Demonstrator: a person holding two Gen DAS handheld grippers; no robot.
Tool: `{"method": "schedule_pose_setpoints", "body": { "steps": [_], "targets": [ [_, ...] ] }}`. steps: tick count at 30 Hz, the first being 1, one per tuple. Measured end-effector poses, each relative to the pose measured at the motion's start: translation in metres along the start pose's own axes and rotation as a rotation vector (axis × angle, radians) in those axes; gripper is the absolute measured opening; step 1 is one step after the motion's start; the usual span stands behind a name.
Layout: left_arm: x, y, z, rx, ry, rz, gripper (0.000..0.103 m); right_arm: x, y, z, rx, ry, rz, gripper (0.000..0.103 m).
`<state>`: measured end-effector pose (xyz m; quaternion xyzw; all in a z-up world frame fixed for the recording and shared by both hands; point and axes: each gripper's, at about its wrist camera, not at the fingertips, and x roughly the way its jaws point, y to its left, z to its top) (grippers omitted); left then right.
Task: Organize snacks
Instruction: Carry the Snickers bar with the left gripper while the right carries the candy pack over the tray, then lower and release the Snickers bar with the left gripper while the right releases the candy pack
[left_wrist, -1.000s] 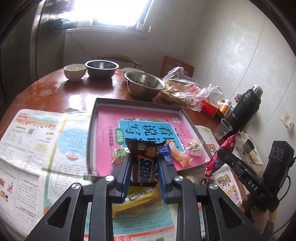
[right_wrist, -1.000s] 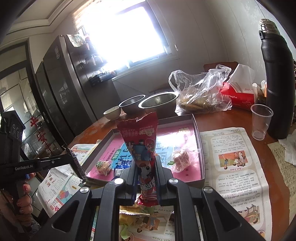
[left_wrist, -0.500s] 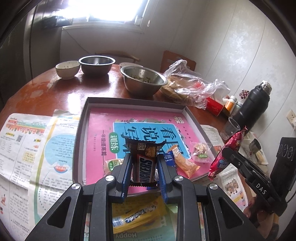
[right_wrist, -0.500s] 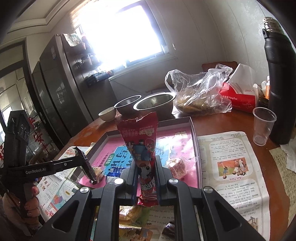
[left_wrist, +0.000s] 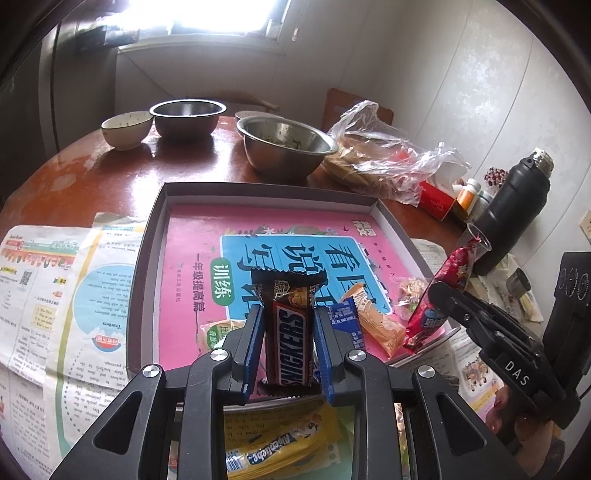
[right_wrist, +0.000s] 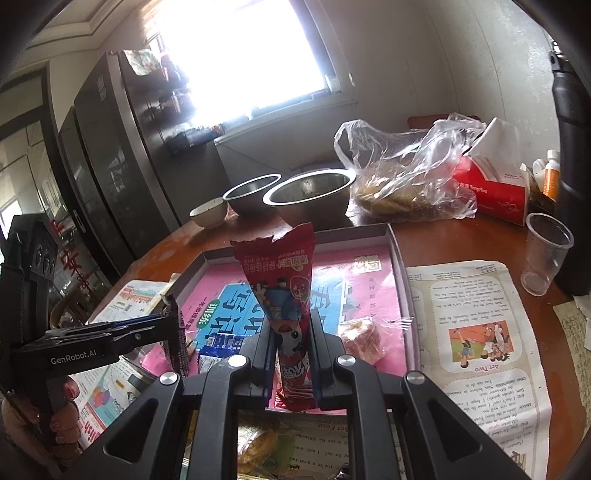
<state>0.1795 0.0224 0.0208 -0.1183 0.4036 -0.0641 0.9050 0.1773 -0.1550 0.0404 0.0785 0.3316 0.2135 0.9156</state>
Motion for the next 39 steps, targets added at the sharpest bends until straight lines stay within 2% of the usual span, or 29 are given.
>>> {"method": "schedule_pose_setpoints", "body": {
  "steps": [18,39],
  "targets": [
    [0.013,0.008,0.004,-0.014,0.019,0.0,0.028,0.034,0.01,-0.003,-0.016,0.086,0.004,0.016],
    [0.022,0.01,-0.002,-0.014,0.047,0.007,0.028,0.037,0.003,-0.004,0.021,0.097,-0.012,0.017]
  ]
}}
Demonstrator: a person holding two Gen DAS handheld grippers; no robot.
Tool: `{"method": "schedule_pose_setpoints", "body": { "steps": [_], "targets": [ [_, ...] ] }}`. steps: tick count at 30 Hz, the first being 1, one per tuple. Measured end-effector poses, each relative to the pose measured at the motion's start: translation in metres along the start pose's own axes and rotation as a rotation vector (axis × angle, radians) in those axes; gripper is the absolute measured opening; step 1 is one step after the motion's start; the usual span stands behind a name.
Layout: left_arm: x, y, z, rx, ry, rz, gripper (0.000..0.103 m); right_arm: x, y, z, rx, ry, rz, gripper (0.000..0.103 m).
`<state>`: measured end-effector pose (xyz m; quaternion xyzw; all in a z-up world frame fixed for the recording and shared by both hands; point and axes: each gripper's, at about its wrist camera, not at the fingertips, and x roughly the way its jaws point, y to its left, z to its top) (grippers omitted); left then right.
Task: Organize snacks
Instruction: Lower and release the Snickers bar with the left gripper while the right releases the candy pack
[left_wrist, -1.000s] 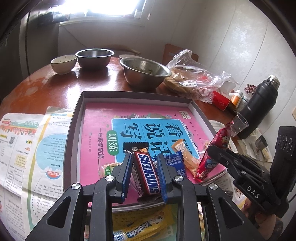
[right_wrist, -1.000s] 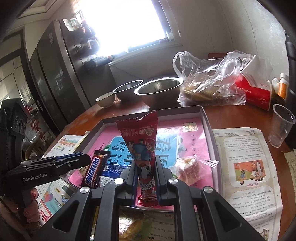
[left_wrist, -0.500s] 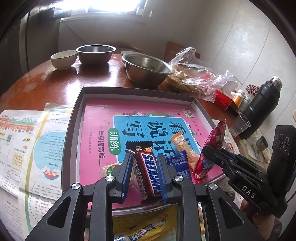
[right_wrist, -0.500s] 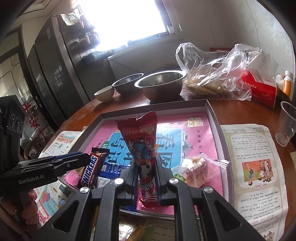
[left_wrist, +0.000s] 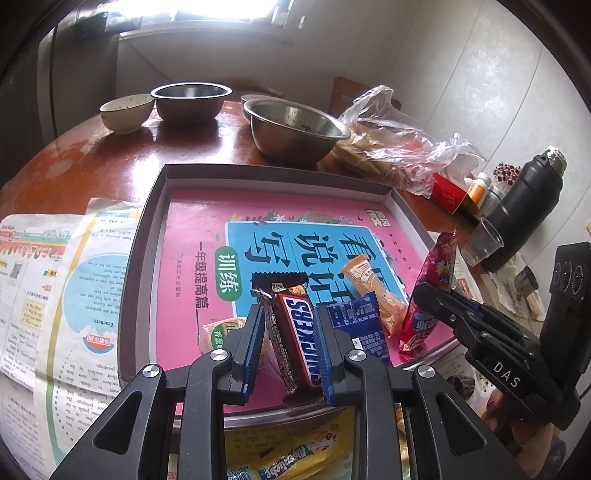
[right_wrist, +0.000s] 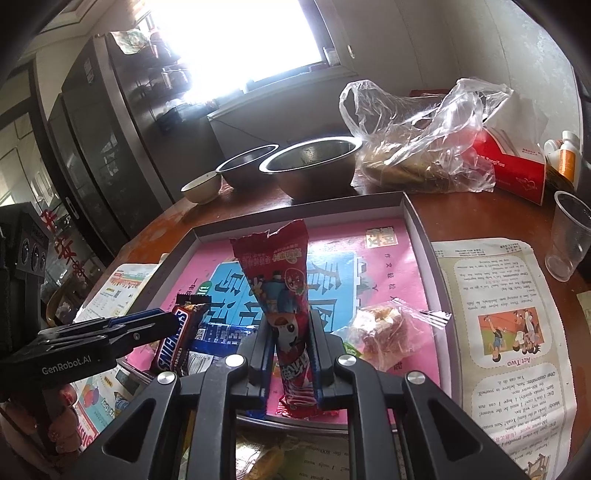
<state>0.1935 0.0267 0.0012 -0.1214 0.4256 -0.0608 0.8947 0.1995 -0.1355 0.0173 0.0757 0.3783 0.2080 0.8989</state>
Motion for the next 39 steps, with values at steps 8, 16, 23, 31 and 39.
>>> {"method": "schedule_pose_setpoints", "body": {
  "steps": [8,16,23,31,39],
  "targets": [
    [0.0,-0.002,-0.002,0.01,0.003,0.001,0.028,-0.004,0.002,-0.001,-0.005,-0.01,-0.021,0.024],
    [-0.003,0.001,-0.003,0.011,-0.002,-0.014,0.028,-0.005,0.008,-0.002,-0.004,-0.013,-0.029,0.028],
    [-0.004,-0.001,-0.003,0.023,-0.008,-0.013,0.028,-0.014,0.01,-0.002,0.002,-0.038,-0.03,0.028],
    [-0.006,-0.005,-0.003,0.037,-0.012,-0.006,0.036,-0.023,0.007,-0.004,0.023,-0.057,-0.03,0.039],
    [-0.009,-0.006,-0.004,0.033,-0.02,-0.015,0.052,-0.026,0.003,-0.005,0.045,-0.056,-0.032,0.042]
  ]
}}
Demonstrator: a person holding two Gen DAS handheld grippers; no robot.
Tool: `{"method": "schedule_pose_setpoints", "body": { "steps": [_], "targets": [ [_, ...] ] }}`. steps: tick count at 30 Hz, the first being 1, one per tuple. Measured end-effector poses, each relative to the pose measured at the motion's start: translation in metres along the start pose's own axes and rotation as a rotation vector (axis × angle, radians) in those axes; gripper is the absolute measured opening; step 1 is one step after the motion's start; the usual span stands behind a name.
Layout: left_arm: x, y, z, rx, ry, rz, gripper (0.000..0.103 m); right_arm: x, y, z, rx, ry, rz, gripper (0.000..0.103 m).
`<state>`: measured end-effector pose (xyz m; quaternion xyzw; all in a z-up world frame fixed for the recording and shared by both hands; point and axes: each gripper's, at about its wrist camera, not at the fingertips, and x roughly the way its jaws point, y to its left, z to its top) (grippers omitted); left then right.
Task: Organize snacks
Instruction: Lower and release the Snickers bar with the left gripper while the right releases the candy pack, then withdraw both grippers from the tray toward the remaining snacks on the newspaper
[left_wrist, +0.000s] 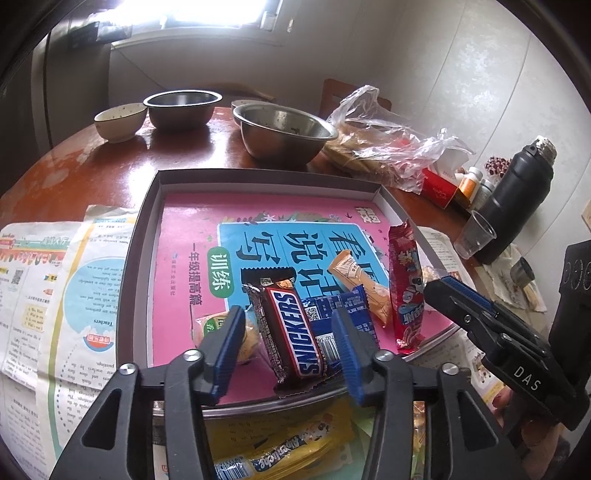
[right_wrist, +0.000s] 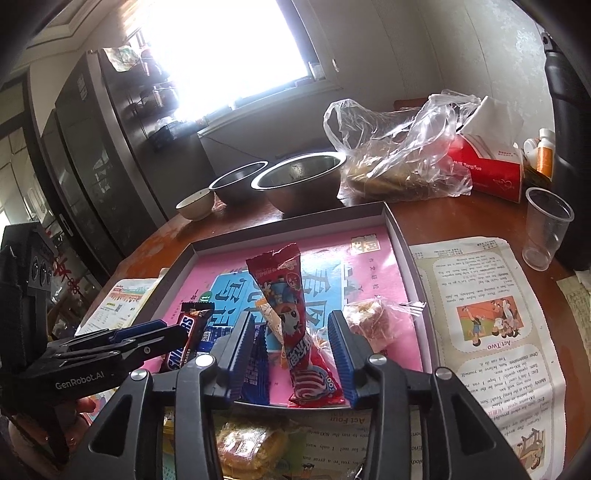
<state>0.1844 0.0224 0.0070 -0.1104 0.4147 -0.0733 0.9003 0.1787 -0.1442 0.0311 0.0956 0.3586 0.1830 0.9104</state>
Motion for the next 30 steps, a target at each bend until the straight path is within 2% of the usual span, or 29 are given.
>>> {"method": "schedule_pose_setpoints", "body": {
  "steps": [7,14,19,21,22,30],
  "targets": [
    [-0.009,0.001,0.0,-0.006,-0.019,-0.001,0.057,0.001,-0.001,-0.003,0.008,0.01,-0.006,0.045],
    [-0.015,0.005,0.002,-0.015,-0.029,0.0,0.057,-0.003,0.001,-0.003,0.007,0.004,-0.015,0.052],
    [-0.023,0.007,0.002,-0.019,-0.042,0.004,0.058,-0.004,0.001,-0.003,0.007,0.004,-0.02,0.053],
    [-0.027,0.007,0.002,-0.019,-0.051,0.006,0.064,-0.006,0.002,-0.004,0.009,0.003,-0.021,0.053],
    [-0.029,0.007,0.002,-0.019,-0.055,0.008,0.072,-0.007,0.002,-0.004,0.009,0.003,-0.022,0.053],
    [-0.042,0.011,0.004,-0.026,-0.081,0.017,0.072,-0.018,-0.004,-0.002,0.025,-0.022,-0.025,0.054]
  ]
}}
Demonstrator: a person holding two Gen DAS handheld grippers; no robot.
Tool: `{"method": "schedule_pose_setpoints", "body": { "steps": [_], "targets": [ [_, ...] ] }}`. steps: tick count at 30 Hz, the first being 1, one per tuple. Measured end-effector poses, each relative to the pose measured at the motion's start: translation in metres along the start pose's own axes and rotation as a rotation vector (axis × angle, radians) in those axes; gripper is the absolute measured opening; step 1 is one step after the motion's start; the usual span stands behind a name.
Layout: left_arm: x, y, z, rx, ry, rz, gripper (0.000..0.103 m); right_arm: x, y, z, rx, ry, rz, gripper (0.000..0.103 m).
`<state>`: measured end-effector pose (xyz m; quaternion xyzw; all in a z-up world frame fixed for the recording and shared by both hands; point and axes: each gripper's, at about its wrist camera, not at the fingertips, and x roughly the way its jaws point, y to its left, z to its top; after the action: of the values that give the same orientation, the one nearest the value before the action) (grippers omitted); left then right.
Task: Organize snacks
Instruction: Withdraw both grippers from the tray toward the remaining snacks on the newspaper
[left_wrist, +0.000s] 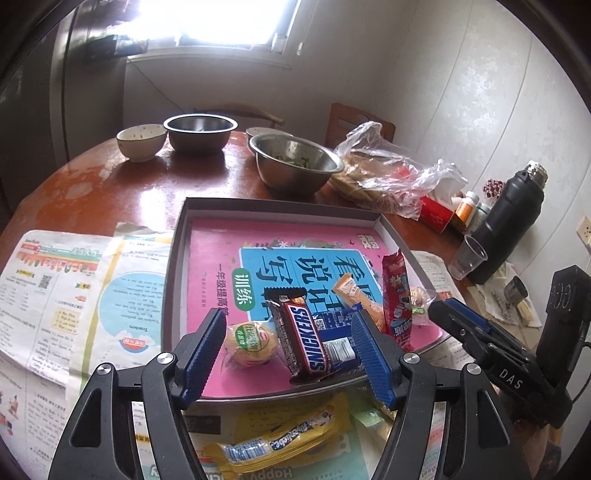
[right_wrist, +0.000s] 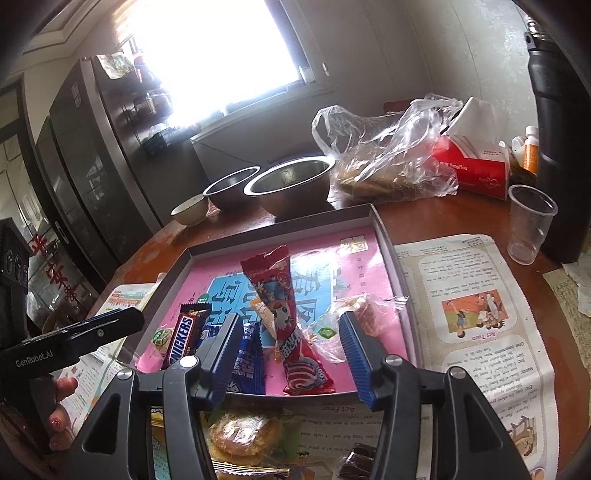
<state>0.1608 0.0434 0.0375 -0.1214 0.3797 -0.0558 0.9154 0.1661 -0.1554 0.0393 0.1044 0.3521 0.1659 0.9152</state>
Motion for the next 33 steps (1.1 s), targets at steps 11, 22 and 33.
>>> {"method": "schedule_pose_setpoints", "body": {
  "steps": [11,22,33],
  "targets": [
    [-0.01,0.004,-0.003,0.009,-0.009,0.029,0.072,-0.017,-0.01,0.002,0.02,-0.026,-0.007,0.055],
    [-0.02,0.001,-0.01,0.026,-0.007,0.042,0.072,-0.032,-0.01,-0.001,0.02,-0.04,-0.006,0.057],
    [-0.033,-0.005,-0.019,0.043,-0.004,0.032,0.072,-0.044,-0.006,-0.007,0.008,-0.042,-0.006,0.058]
  ]
}}
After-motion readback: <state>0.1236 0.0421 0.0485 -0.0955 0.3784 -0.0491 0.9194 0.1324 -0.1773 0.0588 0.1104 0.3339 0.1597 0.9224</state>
